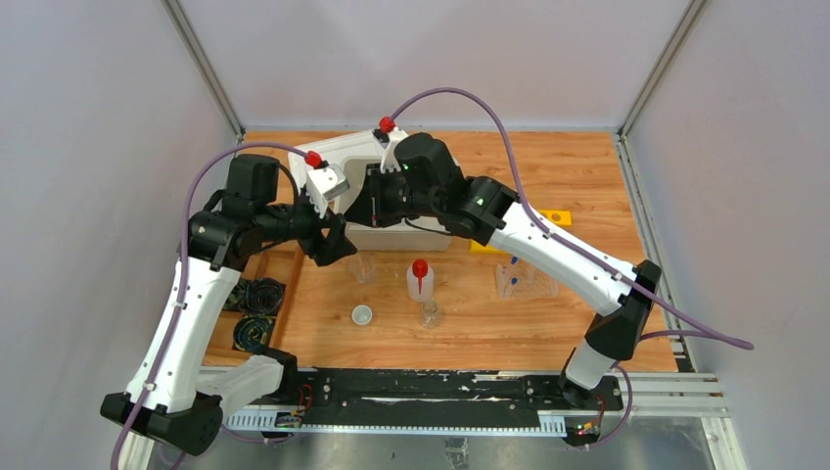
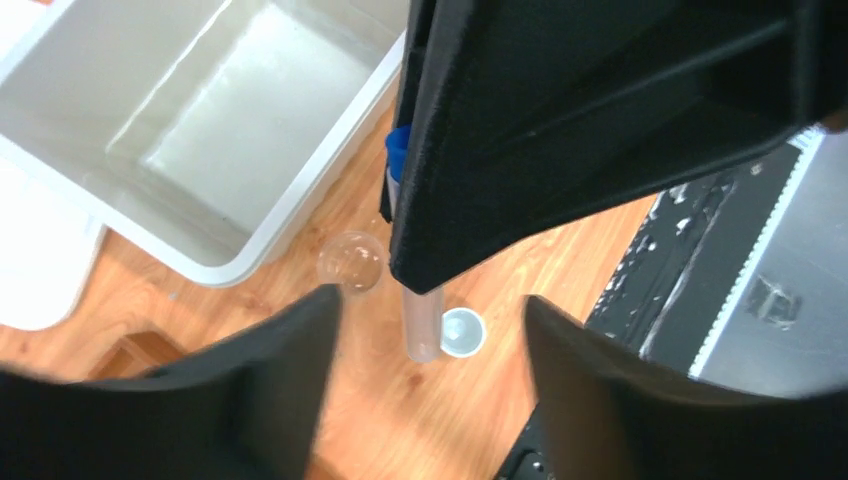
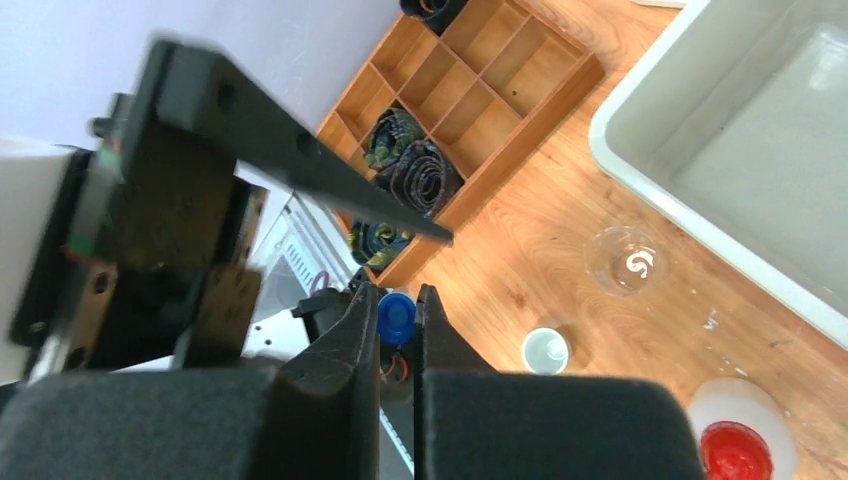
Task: Organize the chemistry lab equipment
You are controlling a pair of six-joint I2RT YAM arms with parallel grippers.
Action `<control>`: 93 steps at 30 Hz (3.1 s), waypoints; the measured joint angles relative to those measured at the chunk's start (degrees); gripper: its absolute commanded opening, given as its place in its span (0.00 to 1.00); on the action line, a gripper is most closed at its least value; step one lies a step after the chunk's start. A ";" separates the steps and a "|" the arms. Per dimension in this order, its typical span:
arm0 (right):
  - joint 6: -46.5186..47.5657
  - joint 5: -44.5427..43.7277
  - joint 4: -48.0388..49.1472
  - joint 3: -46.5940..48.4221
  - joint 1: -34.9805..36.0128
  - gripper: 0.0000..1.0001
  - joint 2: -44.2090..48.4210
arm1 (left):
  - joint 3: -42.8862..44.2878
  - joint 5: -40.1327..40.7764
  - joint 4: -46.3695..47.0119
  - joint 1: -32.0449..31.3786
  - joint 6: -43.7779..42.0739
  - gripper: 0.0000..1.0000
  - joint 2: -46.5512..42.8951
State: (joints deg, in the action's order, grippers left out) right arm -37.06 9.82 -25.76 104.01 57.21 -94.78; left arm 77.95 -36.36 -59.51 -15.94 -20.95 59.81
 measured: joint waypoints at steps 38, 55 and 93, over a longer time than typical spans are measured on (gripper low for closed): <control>-1.51 -43.41 -20.06 -57.40 -22.23 0.00 37.97 | 1.22 8.57 0.28 0.00 3.96 1.00 0.35; -2.58 -45.13 -8.37 -63.91 -22.27 0.00 36.30 | 1.22 9.20 0.28 0.00 3.61 1.00 0.00; -6.36 -44.28 -1.20 -72.19 -22.51 0.60 38.12 | 1.25 9.92 0.28 0.00 3.58 1.00 -0.31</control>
State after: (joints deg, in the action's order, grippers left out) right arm -43.42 -34.46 -26.96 31.81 34.70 -56.66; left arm 79.20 -26.44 -59.22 -15.94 -17.37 59.51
